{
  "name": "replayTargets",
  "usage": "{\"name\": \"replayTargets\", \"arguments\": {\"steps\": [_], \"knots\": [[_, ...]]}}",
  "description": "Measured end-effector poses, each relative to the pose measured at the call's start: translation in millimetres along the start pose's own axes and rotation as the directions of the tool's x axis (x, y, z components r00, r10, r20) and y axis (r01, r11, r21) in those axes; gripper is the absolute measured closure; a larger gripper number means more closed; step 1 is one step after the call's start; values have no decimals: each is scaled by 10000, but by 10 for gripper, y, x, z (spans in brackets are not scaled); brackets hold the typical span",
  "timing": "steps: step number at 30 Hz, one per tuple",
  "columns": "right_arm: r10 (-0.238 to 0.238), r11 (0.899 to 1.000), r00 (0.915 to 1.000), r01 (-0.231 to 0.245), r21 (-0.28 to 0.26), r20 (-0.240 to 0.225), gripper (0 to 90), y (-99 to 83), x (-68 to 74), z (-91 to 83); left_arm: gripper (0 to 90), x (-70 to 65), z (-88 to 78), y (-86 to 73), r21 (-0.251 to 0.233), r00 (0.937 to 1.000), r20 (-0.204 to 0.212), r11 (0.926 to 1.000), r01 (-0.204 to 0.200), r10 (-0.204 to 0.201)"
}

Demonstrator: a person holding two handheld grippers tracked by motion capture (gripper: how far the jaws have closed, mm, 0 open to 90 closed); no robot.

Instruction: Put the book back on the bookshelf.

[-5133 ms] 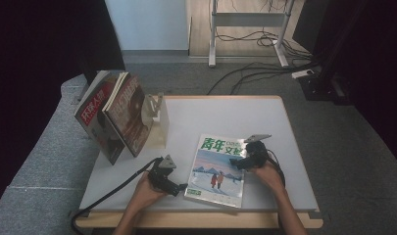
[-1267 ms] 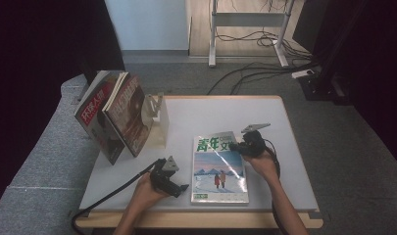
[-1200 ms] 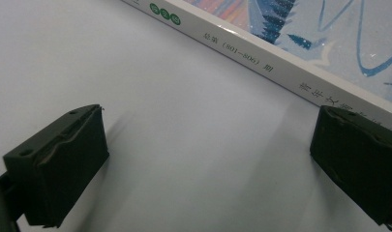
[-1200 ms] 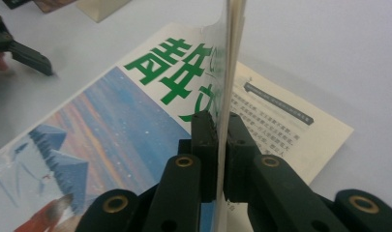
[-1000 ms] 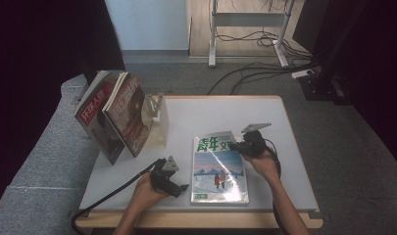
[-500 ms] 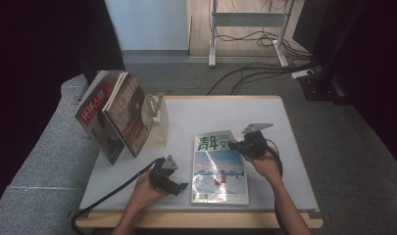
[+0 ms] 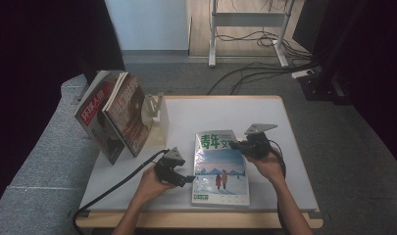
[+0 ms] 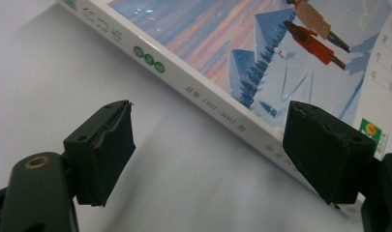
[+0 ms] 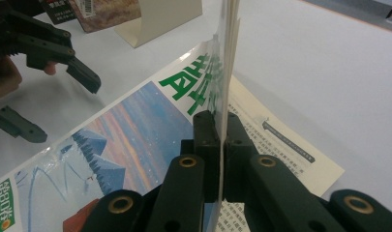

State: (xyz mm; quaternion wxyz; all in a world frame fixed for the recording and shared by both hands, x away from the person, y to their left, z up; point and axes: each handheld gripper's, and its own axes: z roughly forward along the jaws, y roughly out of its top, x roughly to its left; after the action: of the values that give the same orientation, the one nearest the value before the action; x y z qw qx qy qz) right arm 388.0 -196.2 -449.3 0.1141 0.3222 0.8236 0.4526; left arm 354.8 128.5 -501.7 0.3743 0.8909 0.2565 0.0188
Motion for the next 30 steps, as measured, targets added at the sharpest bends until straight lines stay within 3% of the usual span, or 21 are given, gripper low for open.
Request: {"name": "replayTargets", "arguments": {"steps": [7,9,12,16,30], "knots": [[-148,9997,9999,148,-173,32,864,10,35,-77,194,-18,121,-4,-83,9964,840,9999,94,-87],[-204,9996,9998,205,-171,47,864,17,45,-88,207,-35,140,-4,-87,9953,965,10000,14,-6],[-252,9996,9997,253,-155,66,864,25,62,-94,190,-84,197,59,367,9950,982,9991,-197,160],[-271,9994,9996,271,-213,40,864,26,69,-127,214,-60,210,69,416,9909,1344,9991,-13,-43],[-273,9988,9994,264,-410,-211,861,34,72,-172,339,-18,222,52,606,9803,1928,9977,313,-425]]}}
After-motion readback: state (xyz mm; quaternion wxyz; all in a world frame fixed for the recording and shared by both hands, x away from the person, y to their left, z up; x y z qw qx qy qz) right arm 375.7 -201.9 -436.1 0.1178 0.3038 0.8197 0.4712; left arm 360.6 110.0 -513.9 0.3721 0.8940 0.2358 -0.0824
